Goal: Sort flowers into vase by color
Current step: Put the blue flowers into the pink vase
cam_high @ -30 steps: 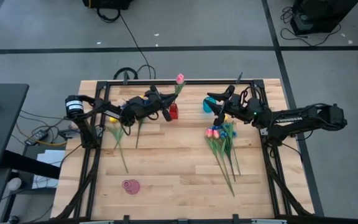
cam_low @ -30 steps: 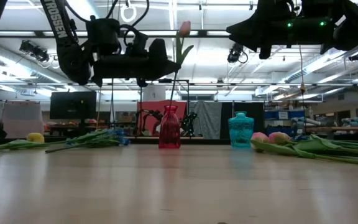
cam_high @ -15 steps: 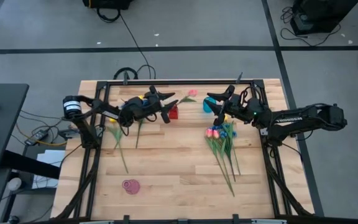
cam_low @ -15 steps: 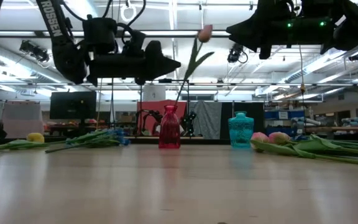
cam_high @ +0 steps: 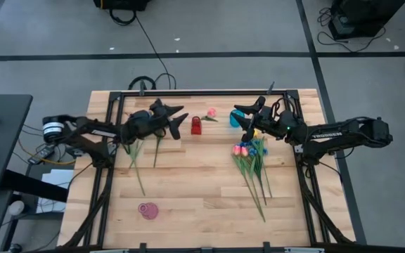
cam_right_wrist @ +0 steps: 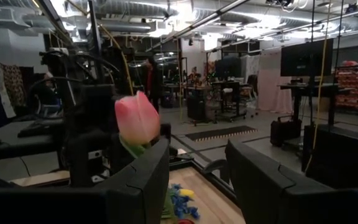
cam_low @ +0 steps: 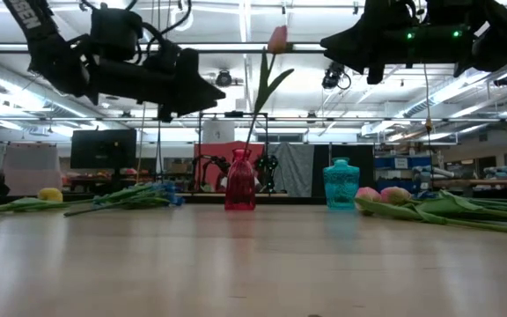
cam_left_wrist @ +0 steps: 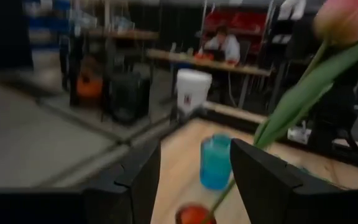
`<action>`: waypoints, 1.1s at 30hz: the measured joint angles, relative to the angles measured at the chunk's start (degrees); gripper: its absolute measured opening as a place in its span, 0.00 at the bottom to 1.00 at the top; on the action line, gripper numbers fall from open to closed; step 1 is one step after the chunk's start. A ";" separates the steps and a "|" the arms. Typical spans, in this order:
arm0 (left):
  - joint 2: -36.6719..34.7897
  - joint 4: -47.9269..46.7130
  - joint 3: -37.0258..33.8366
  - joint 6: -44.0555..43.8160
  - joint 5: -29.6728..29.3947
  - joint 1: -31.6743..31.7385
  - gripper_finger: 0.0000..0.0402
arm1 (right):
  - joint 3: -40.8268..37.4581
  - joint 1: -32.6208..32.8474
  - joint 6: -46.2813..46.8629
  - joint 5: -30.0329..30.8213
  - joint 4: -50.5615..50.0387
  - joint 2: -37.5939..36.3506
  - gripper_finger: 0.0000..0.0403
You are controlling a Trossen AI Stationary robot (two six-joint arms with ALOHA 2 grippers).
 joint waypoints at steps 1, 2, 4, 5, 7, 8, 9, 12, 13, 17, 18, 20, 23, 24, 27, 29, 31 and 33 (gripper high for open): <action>-0.87 -2.32 0.00 -1.79 -0.27 0.00 0.50 | 0.00 0.00 0.12 -0.02 0.00 0.00 0.43; -1.70 -4.16 0.00 -3.71 -0.42 0.00 0.50 | 0.00 0.00 0.27 -0.04 0.00 0.00 0.43; -2.95 -7.52 0.02 -6.22 -0.44 0.00 0.50 | 0.00 0.00 0.27 -0.07 0.00 0.00 0.43; -3.63 -9.47 0.02 -7.30 -0.41 0.00 0.50 | 0.00 0.00 0.27 -0.07 0.00 0.00 0.43; -4.70 -12.04 0.07 -8.90 -0.88 0.00 0.50 | 0.00 0.00 0.27 -0.07 0.00 0.00 0.43; -5.29 -13.60 0.11 -9.57 -1.27 0.00 0.50 | 0.00 0.00 0.27 -0.07 -0.02 0.00 0.43; -5.89 -15.38 0.11 -10.63 -1.61 0.00 0.50 | 0.00 0.00 0.27 -0.07 -0.05 0.00 0.43; -7.94 -20.75 0.11 -13.80 -2.47 0.00 0.50 | 0.00 0.00 0.29 -0.07 -0.24 0.00 0.43; -9.09 -23.16 0.11 -15.02 -2.43 0.00 0.50 | 0.00 0.00 0.29 -0.08 -0.24 0.00 0.43; -13.51 -43.34 4.05 -17.90 -1.76 0.00 0.48 | 0.00 0.01 0.29 -0.09 -0.27 0.00 0.43; -14.20 -49.95 5.80 -18.21 -1.73 0.00 0.48 | 0.00 0.00 0.29 -0.09 -0.29 0.00 0.43; -14.46 -61.83 9.81 -18.78 -1.67 -0.11 0.47 | 0.00 0.00 0.27 -0.05 -0.51 0.00 0.43; -13.37 -77.63 14.44 -20.04 -1.07 -0.33 0.45 | 0.00 0.00 -0.51 0.37 -0.74 0.00 0.43; -12.72 -81.47 15.36 -21.02 -0.37 -0.33 0.45 | 0.00 0.00 -0.64 0.39 -0.72 0.00 0.43; -10.76 -88.06 16.00 -24.29 3.84 -0.33 0.44 | 0.00 0.00 -1.10 0.44 -0.81 0.00 0.43; -8.99 -90.50 15.80 -25.59 6.11 -0.33 0.43 | 0.00 0.00 -1.20 0.48 -0.79 0.00 0.43; -6.88 -92.05 15.76 -26.03 6.54 -0.33 0.43 | 0.00 0.00 -1.48 0.53 -0.81 0.00 0.43; -5.03 -92.39 15.74 -26.07 6.54 -0.33 0.43 | 0.00 0.00 -1.53 0.54 -0.89 0.00 0.43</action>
